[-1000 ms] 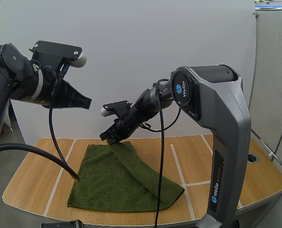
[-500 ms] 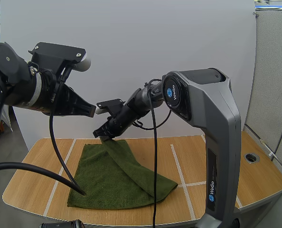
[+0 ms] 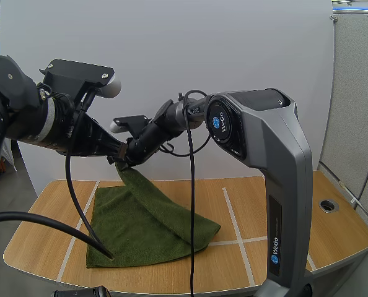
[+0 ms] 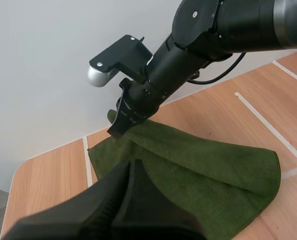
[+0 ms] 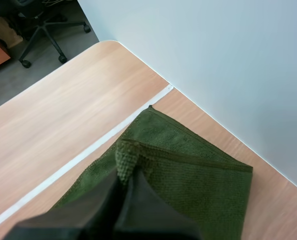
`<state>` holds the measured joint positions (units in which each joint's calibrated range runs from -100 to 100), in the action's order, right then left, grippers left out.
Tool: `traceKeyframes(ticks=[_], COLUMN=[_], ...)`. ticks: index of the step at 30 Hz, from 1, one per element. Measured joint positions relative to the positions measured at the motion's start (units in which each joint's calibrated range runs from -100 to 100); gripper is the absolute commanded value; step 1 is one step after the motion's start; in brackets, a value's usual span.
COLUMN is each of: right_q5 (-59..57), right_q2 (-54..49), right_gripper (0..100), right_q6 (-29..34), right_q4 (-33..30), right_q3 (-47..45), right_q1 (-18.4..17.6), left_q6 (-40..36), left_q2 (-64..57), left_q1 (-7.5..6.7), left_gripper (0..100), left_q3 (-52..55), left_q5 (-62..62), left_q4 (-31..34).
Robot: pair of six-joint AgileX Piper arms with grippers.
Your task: Fold the towel
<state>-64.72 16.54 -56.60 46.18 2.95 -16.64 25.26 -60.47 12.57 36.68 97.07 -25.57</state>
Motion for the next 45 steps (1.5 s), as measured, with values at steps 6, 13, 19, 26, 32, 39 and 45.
traceKeyframes(ticks=[6,13,19,26,32,39,45], right_q5=[-0.86,2.38,6.07,10.54,16.64,20.25,21.03], right_q2=[0.0,0.0,0.38,4.04,7.0,10.45,14.33], right_gripper=[0,0,0,0,0,0,0], right_q6=[0.62,0.62,0.62,0.62,-0.93,-2.16,-2.23], right_q4=[0.0,0.0,0.0,0.0,0.62,1.35,1.72], right_q3=[1.11,1.11,1.29,1.27,1.27,3.52,8.44], right_q1=[-0.4,-3.27,-5.44,-6.26,-6.69,-7.0,-7.0], left_q6=[0.0,0.0,0.0,0.0,0.0,0.0,0.0], left_q2=[0.0,0.0,-0.44,-2.16,-2.32,-2.32,-2.32], left_q1=[0.0,0.0,0.0,0.0,0.0,0.0,0.0], left_gripper=[0,0,0,0,0,0,0], left_q3=[0.0,0.0,0.0,0.0,0.0,0.0,0.0], left_q5=[0.0,0.15,1.97,2.17,2.34,2.51,2.51], left_q4=[0.0,-0.11,-0.11,-0.22,-0.34,-0.34,-0.34])
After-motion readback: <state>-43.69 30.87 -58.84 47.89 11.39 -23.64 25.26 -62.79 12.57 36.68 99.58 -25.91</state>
